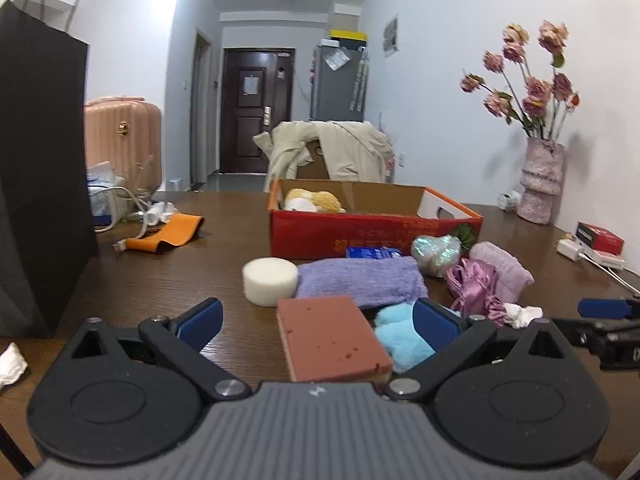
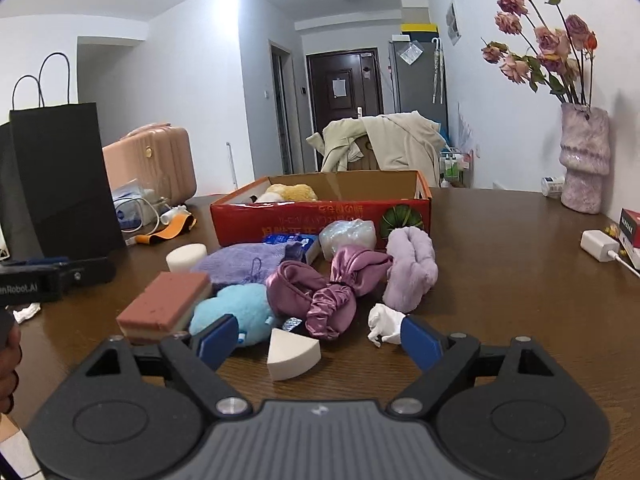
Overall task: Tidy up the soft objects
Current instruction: 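Withdraw both tools from the box back over the table, then grasp the pink sponge block with the left tool while the right tool grips it too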
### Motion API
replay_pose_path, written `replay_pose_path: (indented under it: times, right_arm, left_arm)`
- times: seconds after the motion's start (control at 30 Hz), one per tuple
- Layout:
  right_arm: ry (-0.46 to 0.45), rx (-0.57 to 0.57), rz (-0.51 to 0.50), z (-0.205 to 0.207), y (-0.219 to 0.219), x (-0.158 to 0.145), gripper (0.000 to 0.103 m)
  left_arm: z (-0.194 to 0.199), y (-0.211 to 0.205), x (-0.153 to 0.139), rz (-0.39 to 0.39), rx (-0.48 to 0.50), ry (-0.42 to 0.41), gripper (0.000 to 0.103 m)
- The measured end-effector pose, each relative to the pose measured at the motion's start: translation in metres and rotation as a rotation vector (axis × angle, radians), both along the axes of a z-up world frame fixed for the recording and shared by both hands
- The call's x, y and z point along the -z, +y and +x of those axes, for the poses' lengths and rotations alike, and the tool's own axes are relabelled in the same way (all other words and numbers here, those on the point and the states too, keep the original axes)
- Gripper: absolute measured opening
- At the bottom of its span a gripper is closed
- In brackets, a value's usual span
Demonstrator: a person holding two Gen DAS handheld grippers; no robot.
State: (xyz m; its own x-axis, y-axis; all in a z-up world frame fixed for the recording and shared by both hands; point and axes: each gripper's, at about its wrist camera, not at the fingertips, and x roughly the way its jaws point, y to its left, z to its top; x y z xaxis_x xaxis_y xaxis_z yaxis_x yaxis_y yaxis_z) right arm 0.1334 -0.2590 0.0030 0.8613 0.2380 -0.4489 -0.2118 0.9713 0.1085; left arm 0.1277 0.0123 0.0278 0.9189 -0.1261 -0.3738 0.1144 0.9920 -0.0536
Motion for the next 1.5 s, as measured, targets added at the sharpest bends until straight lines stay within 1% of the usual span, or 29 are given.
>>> replay_pose_path:
  times: [0.03, 0.13, 0.2, 0.23, 0.33, 0.4, 0.43, 0.47, 0.5, 0.57, 0.6, 0.63, 0.67, 0.73, 0.83, 0.9, 0.97, 1.03, 1.07, 1.1, 1.13, 1.2, 1.27, 1.3, 1.33, 1.37, 1.43, 1.47, 1.5]
  right_arm:
    - [0.003, 0.014, 0.001, 0.003, -0.002, 0.000, 0.085]
    - [0.029, 0.047, 0.002, 0.014, -0.008, 0.002, 0.072]
    - [0.037, 0.014, 0.012, 0.022, -0.009, 0.002, 0.060]
    - [0.033, -0.007, 0.020, 0.024, -0.007, 0.002, 0.059]
    - [0.025, -0.104, 0.037, 0.032, 0.005, 0.001, 0.055]
    - [0.033, -0.183, 0.043, 0.038, 0.016, 0.001, 0.045]
    - [0.040, -0.217, 0.042, 0.040, 0.023, 0.002, 0.042]
    - [0.053, -0.259, 0.034, 0.044, 0.030, 0.002, 0.037]
    - [0.072, -0.303, 0.027, 0.047, 0.037, 0.004, 0.031]
    - [0.106, -0.380, 0.019, 0.052, 0.053, 0.008, 0.026]
    - [0.118, -0.408, 0.018, 0.055, 0.061, 0.010, 0.025]
    - [0.127, -0.425, 0.019, 0.057, 0.069, 0.011, 0.024]
    - [0.130, -0.432, 0.017, 0.060, 0.075, 0.013, 0.024]
    - [0.126, -0.416, -0.003, 0.066, 0.086, 0.015, 0.024]
    - [0.125, -0.376, -0.041, 0.075, 0.094, 0.017, 0.022]
    - [0.129, -0.326, -0.066, 0.078, 0.094, 0.018, 0.019]
    - [0.140, -0.240, -0.100, 0.083, 0.089, 0.018, 0.015]
    - [0.154, -0.162, -0.120, 0.085, 0.084, 0.016, 0.016]
    - [0.148, -0.144, -0.112, 0.084, 0.081, 0.012, 0.020]
    - [0.130, -0.146, -0.093, 0.082, 0.079, 0.007, 0.022]
    - [0.108, -0.171, -0.059, 0.080, 0.078, 0.001, 0.022]
    - [0.097, -0.261, 0.002, 0.081, 0.083, -0.007, 0.024]
    - [0.114, -0.334, 0.019, 0.090, 0.096, -0.007, 0.026]
    - [0.125, -0.349, 0.015, 0.095, 0.103, -0.005, 0.026]
    - [0.142, -0.363, 0.014, 0.101, 0.111, -0.002, 0.026]
    - [0.162, -0.378, 0.024, 0.107, 0.117, 0.002, 0.026]
    - [0.206, -0.392, 0.047, 0.115, 0.124, 0.010, 0.025]
    - [0.213, -0.372, 0.046, 0.114, 0.127, 0.013, 0.023]
    - [0.207, -0.352, 0.040, 0.112, 0.127, 0.015, 0.023]
  left_arm:
    - [0.002, -0.002, 0.001, 0.003, 0.005, 0.004, 0.103]
    - [0.010, -0.005, 0.005, 0.004, 0.009, 0.026, 0.103]
    - [0.019, -0.007, 0.010, 0.002, 0.004, 0.051, 0.103]
    - [0.023, -0.008, 0.012, 0.002, 0.004, 0.064, 0.103]
    - [0.039, -0.012, 0.024, 0.000, 0.010, 0.112, 0.103]
    - [0.047, -0.015, 0.030, -0.005, 0.021, 0.131, 0.103]
    - [0.051, -0.016, 0.033, -0.003, 0.018, 0.142, 0.103]
    - [0.055, -0.016, 0.036, 0.002, 0.008, 0.153, 0.102]
    - [0.059, -0.014, 0.038, 0.004, 0.002, 0.166, 0.101]
    - [0.062, -0.006, 0.040, -0.010, 0.010, 0.186, 0.091]
    - [0.062, -0.002, 0.041, -0.018, 0.028, 0.191, 0.084]
    - [0.062, 0.001, 0.042, -0.021, 0.050, 0.196, 0.080]
    - [0.062, 0.004, 0.043, -0.024, 0.069, 0.201, 0.072]
    - [0.059, 0.012, 0.044, -0.038, 0.100, 0.200, 0.072]
    - [0.052, 0.024, 0.044, -0.035, 0.138, 0.191, 0.071]
    - [0.047, 0.031, 0.044, -0.047, 0.204, 0.188, 0.071]
    - [0.042, 0.032, 0.043, -0.053, 0.278, 0.176, 0.071]
    - [0.041, 0.031, 0.043, -0.053, 0.321, 0.180, 0.074]
    - [0.040, 0.030, 0.044, -0.043, 0.337, 0.187, 0.077]
    - [0.038, 0.031, 0.043, -0.029, 0.341, 0.186, 0.078]
    - [0.035, 0.034, 0.042, -0.016, 0.327, 0.175, 0.083]
    - [0.032, 0.048, 0.039, -0.025, 0.277, 0.164, 0.084]
    - [0.029, 0.062, 0.037, -0.025, 0.197, 0.152, 0.084]
    - [0.027, 0.069, 0.037, -0.024, 0.142, 0.148, 0.084]
    - [0.026, 0.077, 0.036, -0.042, 0.099, 0.146, 0.084]
    - [0.024, 0.085, 0.034, -0.078, 0.071, 0.147, 0.084]
    - [0.019, 0.096, 0.030, -0.161, 0.051, 0.175, 0.080]
    - [0.018, 0.100, 0.029, -0.205, 0.066, 0.191, 0.072]
    - [0.016, 0.100, 0.028, -0.245, 0.088, 0.201, 0.067]
